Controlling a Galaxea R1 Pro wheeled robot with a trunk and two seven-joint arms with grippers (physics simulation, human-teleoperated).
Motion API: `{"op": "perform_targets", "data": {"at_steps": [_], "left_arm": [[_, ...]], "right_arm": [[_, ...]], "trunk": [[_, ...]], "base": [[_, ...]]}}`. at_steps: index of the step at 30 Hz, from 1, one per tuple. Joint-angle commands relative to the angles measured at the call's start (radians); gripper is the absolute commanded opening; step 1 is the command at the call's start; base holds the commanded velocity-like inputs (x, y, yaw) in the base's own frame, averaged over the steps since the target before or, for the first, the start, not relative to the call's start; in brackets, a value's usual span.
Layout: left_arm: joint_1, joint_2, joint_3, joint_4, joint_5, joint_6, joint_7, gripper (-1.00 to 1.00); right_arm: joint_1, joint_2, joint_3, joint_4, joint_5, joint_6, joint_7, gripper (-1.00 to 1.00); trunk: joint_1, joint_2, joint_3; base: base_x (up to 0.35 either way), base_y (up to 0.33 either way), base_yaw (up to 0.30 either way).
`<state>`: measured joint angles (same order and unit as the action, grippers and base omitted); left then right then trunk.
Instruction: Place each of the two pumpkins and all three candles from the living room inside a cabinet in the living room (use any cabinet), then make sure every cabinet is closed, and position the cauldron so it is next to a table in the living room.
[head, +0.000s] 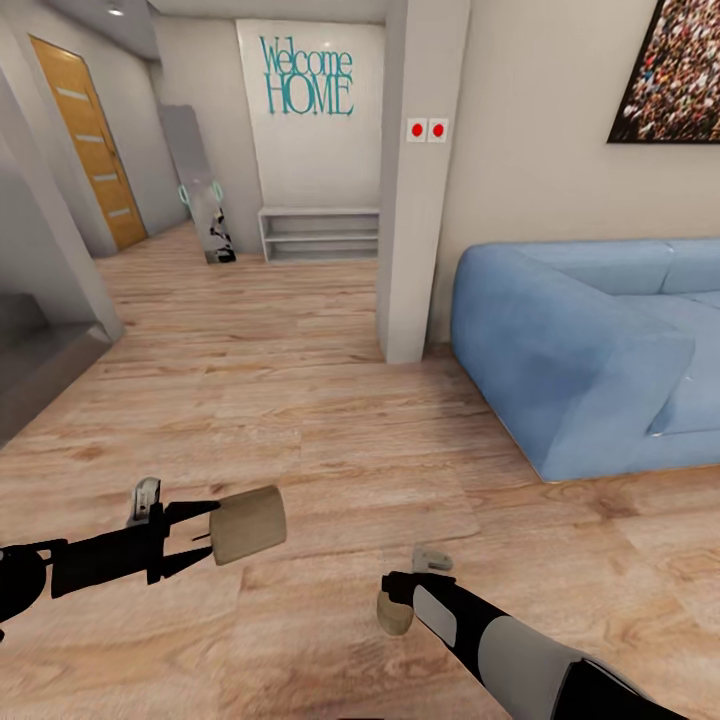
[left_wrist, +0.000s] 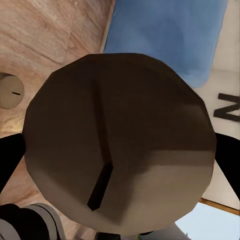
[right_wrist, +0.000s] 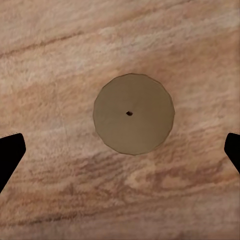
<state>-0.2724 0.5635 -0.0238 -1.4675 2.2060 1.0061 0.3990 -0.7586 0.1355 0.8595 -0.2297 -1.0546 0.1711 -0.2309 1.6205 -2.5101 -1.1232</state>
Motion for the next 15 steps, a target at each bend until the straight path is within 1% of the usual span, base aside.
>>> {"op": "perform_targets", "data": {"at_steps": [1,15], "left_arm": [[-0.001,0.0,-0.001,0.0,0.011,0.0,0.009,-1.0],[-0.001,0.0,-0.001,0.0,0.011,0.0,0.009,-1.0]], "right_arm": [[-0.001,0.0,0.007,-0.002,-0.005,0.004,-0.007,1.0],[-0.001,0.0,0.007,-0.003,-0.005,0.004,-0.007,1.0]], "trunk": [[0.0,0.0,-0.001],[0.006,-0.004,-0.055]], "base": [[0.0,0.0,0.0],[0.0,0.0,0.0]]}}
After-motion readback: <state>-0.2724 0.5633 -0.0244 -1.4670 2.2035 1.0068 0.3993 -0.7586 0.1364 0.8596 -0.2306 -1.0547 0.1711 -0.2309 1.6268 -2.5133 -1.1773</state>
